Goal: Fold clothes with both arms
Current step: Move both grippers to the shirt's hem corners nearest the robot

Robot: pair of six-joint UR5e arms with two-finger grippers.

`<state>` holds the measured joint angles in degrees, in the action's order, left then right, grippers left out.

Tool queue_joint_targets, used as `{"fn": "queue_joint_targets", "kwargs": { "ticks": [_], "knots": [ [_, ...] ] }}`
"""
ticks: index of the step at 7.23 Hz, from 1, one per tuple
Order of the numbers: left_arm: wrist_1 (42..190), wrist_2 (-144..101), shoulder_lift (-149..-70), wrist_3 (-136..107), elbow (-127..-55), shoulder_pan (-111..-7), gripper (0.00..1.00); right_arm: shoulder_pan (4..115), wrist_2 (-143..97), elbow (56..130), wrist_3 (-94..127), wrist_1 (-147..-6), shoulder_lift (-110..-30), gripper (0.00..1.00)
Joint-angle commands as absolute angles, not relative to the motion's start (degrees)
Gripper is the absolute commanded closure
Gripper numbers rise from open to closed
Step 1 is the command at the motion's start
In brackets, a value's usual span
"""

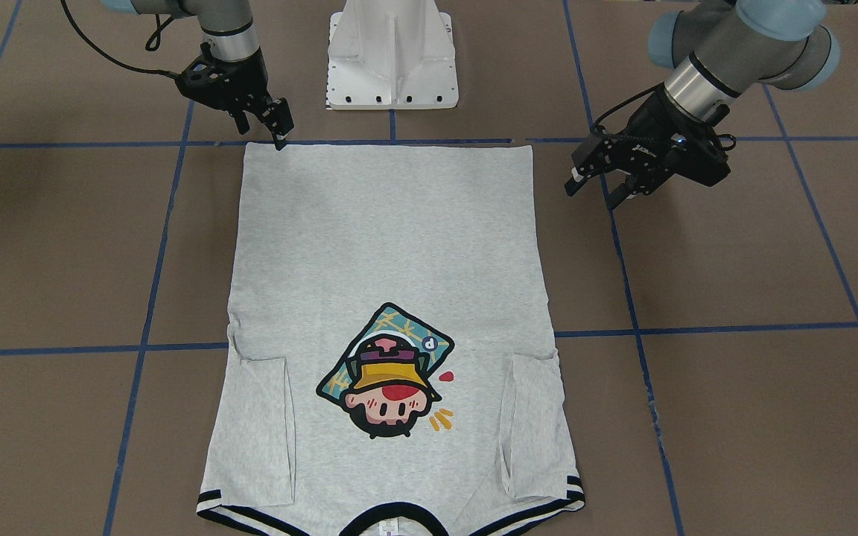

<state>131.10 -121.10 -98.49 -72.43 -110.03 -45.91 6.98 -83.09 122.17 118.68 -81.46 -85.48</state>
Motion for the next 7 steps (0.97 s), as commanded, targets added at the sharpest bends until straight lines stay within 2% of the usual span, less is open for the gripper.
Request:
{"fn": "queue_joint_targets", "kwargs": {
  "ticks": [1, 5, 7],
  "knots": [
    [131.13, -121.03, -98.26, -72.51, -110.04, -45.88, 0.16, 6.68, -83.06, 120.51, 118.92, -81.74, -85.52, 0.14],
    [131.13, -121.11, -98.26, -72.51, -110.22, -45.97, 0.16, 5.63, -83.50, 119.88, 120.93, -81.74, -85.78, 0.19],
    [131.13, -121.03, -98.26, -72.51, -110.30, -45.97, 0.16, 5.62, -83.50, 119.88, 120.94, -81.74, -85.96, 0.32]
  ]
}}
